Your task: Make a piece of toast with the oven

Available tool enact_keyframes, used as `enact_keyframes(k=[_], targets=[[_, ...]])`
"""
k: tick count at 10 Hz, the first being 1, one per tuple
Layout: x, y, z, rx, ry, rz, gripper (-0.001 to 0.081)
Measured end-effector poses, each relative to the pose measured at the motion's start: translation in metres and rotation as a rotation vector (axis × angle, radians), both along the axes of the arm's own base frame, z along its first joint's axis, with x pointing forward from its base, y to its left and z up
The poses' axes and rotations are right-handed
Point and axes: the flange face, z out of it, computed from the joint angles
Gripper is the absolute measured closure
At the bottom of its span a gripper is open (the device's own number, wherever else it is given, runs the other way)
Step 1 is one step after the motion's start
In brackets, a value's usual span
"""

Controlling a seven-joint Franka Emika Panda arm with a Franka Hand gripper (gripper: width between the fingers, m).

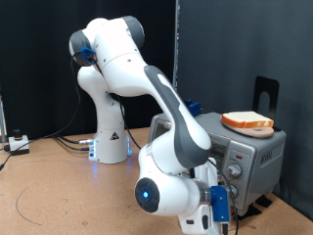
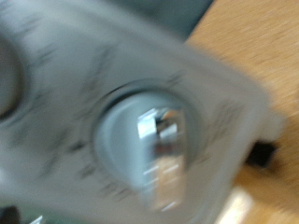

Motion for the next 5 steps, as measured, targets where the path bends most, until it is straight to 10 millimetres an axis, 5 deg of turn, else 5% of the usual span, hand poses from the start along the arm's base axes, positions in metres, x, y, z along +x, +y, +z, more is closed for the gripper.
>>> enact_keyframes(k=[1,2,5], targets=[[-0.005,-0.009,0.005,0.031,0.018,0.023,0.0117],[-0.007,-0.021,0.012,0.051,0.019,0.027,0.0020],[-0.014,-0.057,0.037,0.035,0.027,0.073,0.0003]])
